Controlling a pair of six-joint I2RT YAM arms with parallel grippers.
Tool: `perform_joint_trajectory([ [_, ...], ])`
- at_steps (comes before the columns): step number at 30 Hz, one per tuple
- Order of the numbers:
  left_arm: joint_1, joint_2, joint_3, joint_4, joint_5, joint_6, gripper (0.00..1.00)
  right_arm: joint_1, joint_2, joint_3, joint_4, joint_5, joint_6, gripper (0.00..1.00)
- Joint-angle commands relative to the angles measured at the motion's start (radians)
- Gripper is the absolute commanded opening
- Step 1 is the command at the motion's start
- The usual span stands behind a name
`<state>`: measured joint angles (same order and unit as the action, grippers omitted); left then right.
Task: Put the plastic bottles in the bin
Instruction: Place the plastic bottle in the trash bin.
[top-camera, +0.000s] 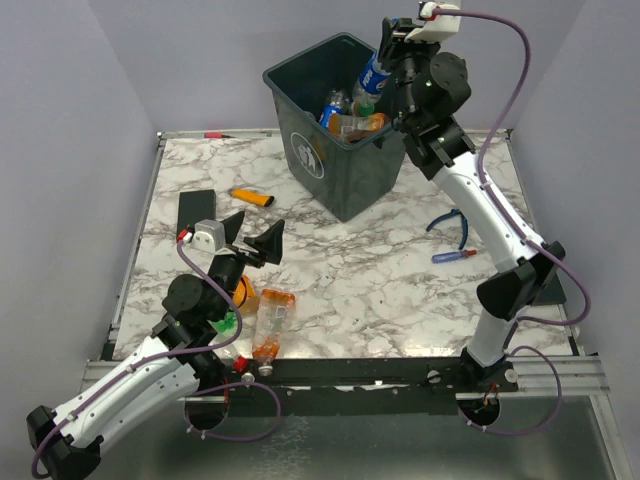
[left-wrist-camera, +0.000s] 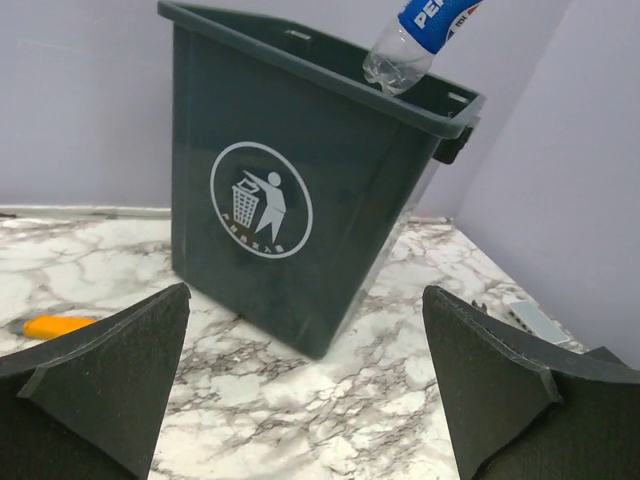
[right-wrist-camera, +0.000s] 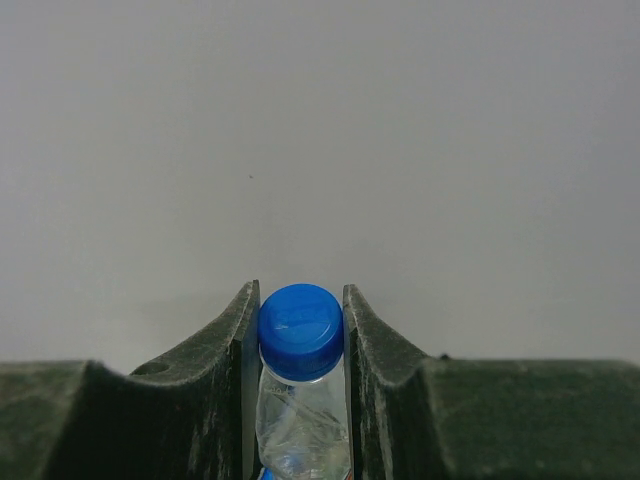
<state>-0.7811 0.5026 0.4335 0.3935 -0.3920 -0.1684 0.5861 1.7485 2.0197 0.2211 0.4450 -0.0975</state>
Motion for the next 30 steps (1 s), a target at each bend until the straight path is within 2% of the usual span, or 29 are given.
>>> perform_joint_trajectory([
  [1,-0.002,0.002,0.019,-0.053,-0.069,0.014,0.99,-0.027,0.115,0.104,-0.099,0.089,-0.013,0.01],
  [9,-0.002,0.015,0.033,-0.075,-0.069,0.021,0.99,-0.076,0.196,0.076,-0.289,0.079,0.124,0.01],
  [10,-0.003,0.019,0.035,-0.077,-0.069,0.02,0.99,-0.075,0.199,0.072,-0.302,0.061,0.137,0.06],
  [11,-0.001,0.02,0.035,-0.077,-0.067,0.019,0.99,-0.076,0.198,0.07,-0.311,0.037,0.151,0.16],
  [14,-0.001,0.023,0.037,-0.077,-0.065,0.02,0.99,-0.075,0.197,0.076,-0.333,-0.023,0.182,0.52],
  [16,-0.002,0.022,0.037,-0.077,-0.065,0.021,0.99,-0.075,0.198,0.099,-0.358,-0.054,0.204,0.68],
  [17,0.0,0.023,0.037,-0.077,-0.066,0.02,0.99,-0.076,0.198,0.112,-0.368,-0.067,0.216,0.73],
  [22,0.0,0.03,0.036,-0.079,-0.077,0.022,0.99,-0.076,0.166,0.202,-0.413,-0.183,0.297,0.92],
  [25,0.0,0.039,0.044,-0.092,-0.092,0.011,0.99,-0.074,0.102,0.23,-0.428,-0.274,0.357,0.99],
  [27,0.0,0.046,0.054,-0.111,-0.106,0.007,0.99,-0.074,0.027,0.186,-0.415,-0.345,0.399,1.0],
  [30,0.0,0.055,0.063,-0.131,-0.135,0.003,0.99,-0.074,-0.146,-0.01,-0.313,-0.471,0.467,1.0],
])
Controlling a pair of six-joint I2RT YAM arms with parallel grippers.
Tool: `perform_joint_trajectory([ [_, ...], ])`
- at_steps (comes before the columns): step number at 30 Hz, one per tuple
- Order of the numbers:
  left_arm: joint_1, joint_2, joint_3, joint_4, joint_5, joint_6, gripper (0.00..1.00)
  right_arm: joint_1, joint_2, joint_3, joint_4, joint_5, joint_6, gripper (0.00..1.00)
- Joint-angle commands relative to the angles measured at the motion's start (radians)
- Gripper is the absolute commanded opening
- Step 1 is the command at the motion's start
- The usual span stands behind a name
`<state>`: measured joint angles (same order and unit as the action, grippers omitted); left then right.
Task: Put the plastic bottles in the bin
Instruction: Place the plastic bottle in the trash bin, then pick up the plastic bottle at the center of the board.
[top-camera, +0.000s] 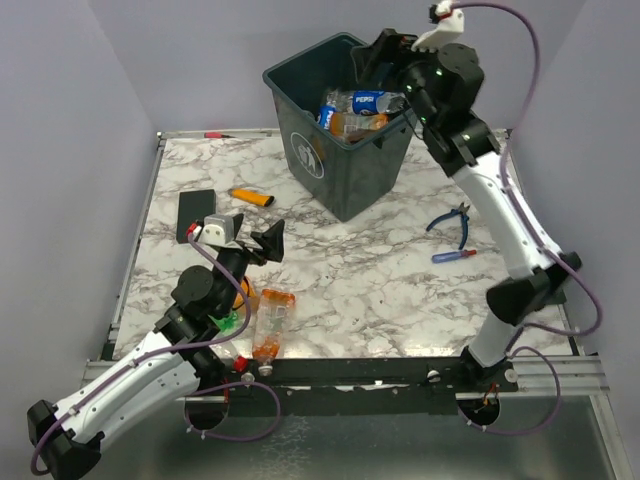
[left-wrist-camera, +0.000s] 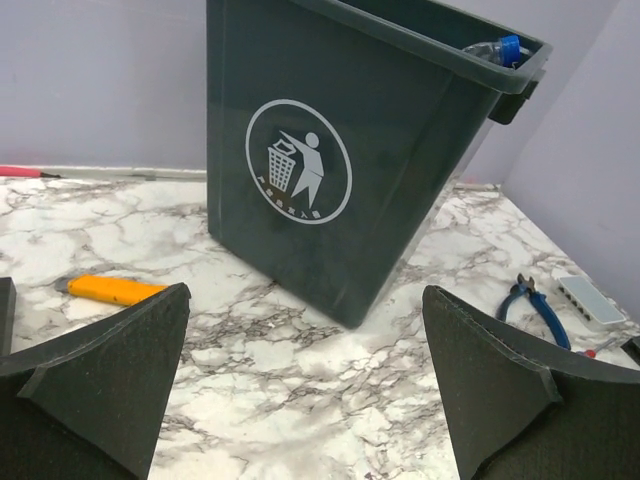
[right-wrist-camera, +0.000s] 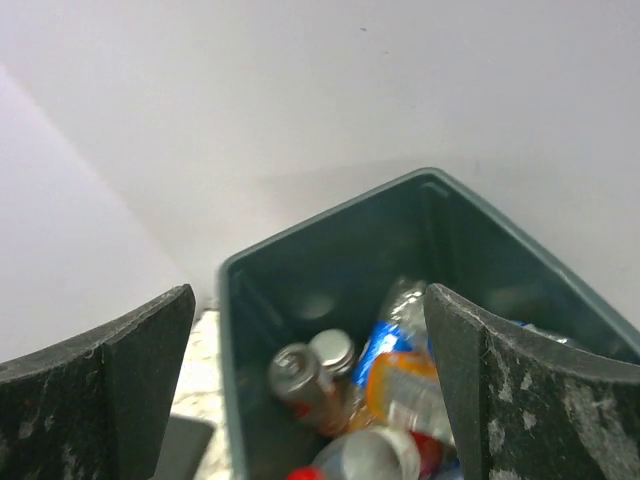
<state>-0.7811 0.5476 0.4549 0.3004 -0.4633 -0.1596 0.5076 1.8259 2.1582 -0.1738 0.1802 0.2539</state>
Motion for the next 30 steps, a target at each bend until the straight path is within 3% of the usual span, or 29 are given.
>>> perform_joint_trajectory([
  [1,0.0,0.013,0.042,-0.041,-0.077,-0.013,0.99,0.005,-0.291,-0.229,0.113,-0.254,0.132,1.0],
  [7,0.0,0.019,0.028,-0.045,-0.115,-0.027,0.99,0.006,-0.683,-0.75,0.313,-0.446,0.211,1.0],
  [12,-0.002,0.09,0.09,-0.149,-0.143,-0.018,0.99,0.006,-0.92,-1.063,0.257,-0.501,0.258,1.0],
  [16,-0.001,0.164,0.163,-0.271,-0.233,-0.072,0.99,0.006,-1.082,-1.318,0.18,-0.422,0.333,0.97],
  [19,-0.002,0.207,0.243,-0.448,-0.248,-0.169,0.99,0.006,-1.202,-1.536,0.156,-0.365,0.422,0.97],
  [24,-0.002,0.264,0.313,-0.717,-0.193,-0.294,0.99,0.006,-1.255,-1.752,0.135,-0.392,0.504,0.97],
  [28,-0.012,0.388,0.358,-0.838,-0.018,-0.408,0.99,0.005,-1.178,-1.837,0.247,-0.455,0.508,0.97],
  [30,-0.061,0.451,0.376,-0.881,0.004,-0.471,0.99,0.006,-1.122,-1.83,0.273,-0.474,0.499,0.97],
])
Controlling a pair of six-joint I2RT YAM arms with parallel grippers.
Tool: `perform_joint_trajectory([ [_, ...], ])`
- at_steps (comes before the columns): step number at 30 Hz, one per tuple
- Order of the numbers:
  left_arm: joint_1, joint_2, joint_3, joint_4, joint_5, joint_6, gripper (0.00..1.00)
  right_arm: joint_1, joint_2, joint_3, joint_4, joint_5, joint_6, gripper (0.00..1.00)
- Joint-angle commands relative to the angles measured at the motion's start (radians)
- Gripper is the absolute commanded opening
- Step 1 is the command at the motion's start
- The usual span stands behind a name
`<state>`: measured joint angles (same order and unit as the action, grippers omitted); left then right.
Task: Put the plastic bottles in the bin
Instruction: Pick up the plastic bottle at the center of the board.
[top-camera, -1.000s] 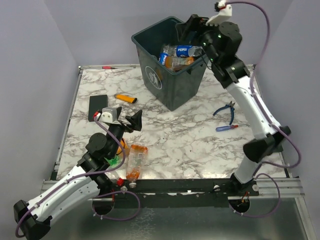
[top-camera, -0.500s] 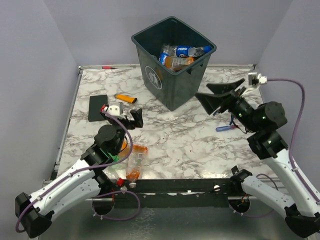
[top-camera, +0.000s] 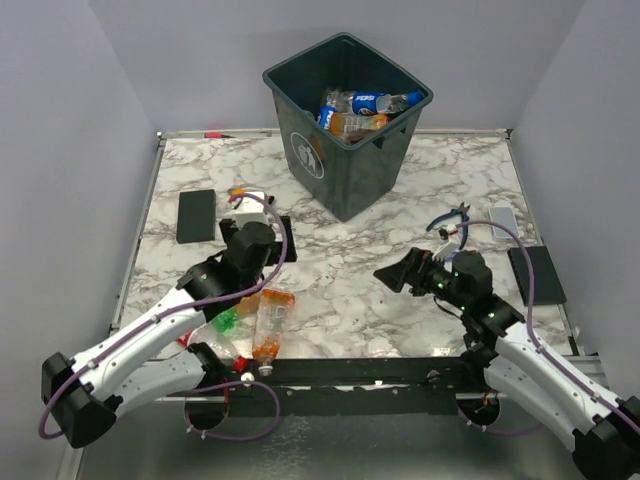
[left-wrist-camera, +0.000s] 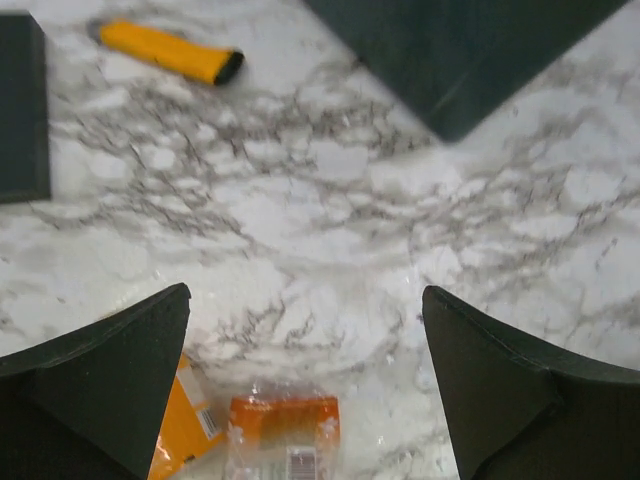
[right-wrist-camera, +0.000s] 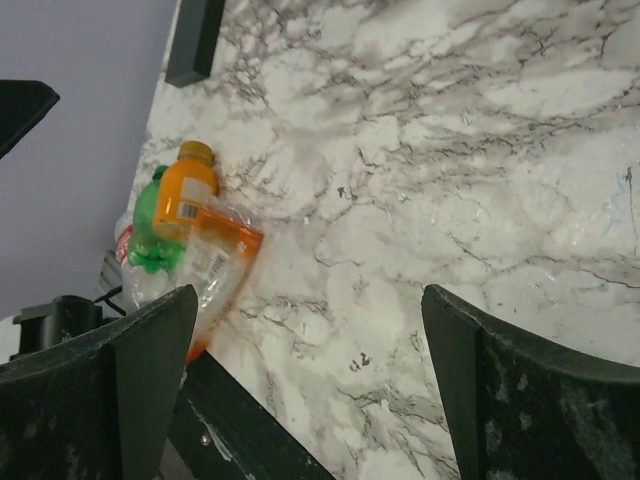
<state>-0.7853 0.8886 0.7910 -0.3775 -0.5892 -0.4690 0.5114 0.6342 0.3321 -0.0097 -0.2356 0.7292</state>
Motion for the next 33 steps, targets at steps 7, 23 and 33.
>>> perform_joint_trajectory([
  [7,-0.296,0.247,0.051,-0.338,-0.004,-0.366,0.99,0.002,0.153,0.028,0.097,-0.099,-0.011,0.96],
  [23,-0.58,0.452,0.033,-0.65,-0.077,-0.818,0.99,0.002,0.08,-0.002,0.033,-0.074,-0.032,0.96],
  [33,-0.58,0.46,-0.069,-0.637,-0.105,-0.893,0.99,0.002,0.003,-0.016,-0.029,-0.061,-0.03,0.96],
])
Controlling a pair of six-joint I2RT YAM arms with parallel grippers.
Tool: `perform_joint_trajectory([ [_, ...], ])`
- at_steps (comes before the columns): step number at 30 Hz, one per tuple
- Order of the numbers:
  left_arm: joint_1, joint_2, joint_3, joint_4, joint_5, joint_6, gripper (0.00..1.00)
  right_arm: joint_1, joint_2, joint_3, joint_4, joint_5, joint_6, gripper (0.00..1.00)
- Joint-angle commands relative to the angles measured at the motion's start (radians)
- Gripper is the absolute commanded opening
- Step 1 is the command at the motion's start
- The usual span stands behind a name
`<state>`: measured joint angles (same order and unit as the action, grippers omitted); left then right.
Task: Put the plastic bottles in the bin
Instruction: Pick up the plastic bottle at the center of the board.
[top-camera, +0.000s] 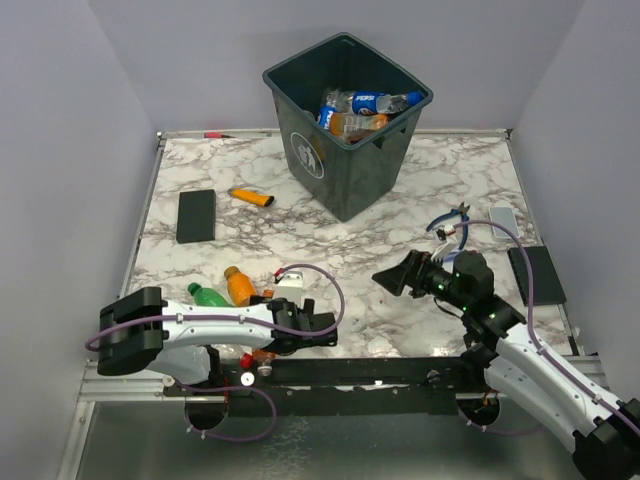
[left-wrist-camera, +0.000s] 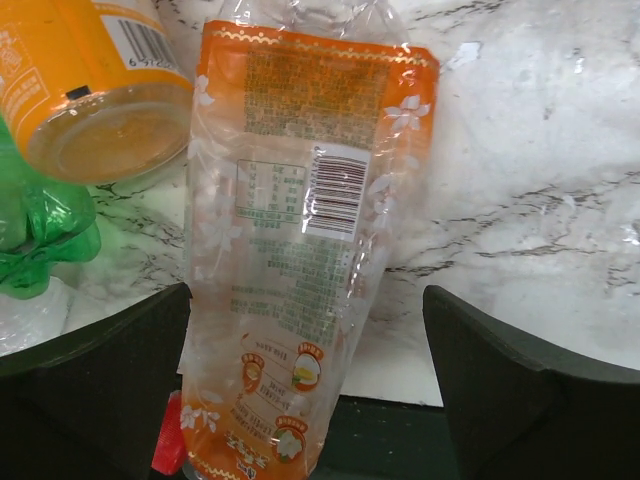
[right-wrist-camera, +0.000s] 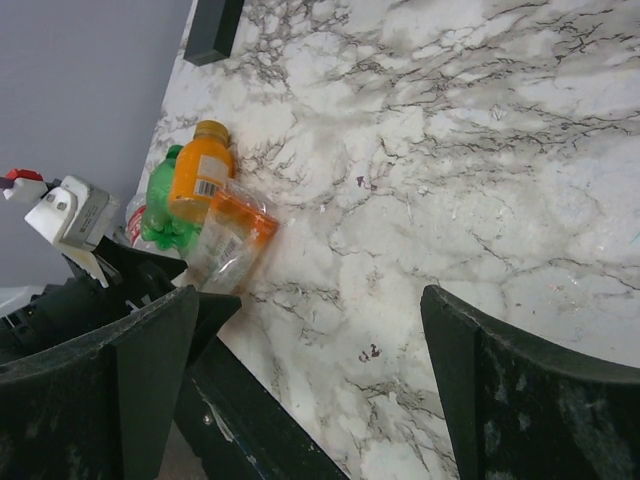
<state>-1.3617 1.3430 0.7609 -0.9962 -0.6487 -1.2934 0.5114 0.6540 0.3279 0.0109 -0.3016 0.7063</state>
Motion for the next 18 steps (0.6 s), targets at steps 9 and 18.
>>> perform_joint_trajectory([
  [9,0.003,0.034,-0.115,0.128,0.022,-0.034,0.99,0.002,-0.03,-0.016,-0.053,0.002,0.0,0.96],
  [18,0.003,0.025,-0.082,0.24,0.016,0.078,0.73,0.001,-0.052,0.001,-0.08,0.006,-0.003,0.96],
])
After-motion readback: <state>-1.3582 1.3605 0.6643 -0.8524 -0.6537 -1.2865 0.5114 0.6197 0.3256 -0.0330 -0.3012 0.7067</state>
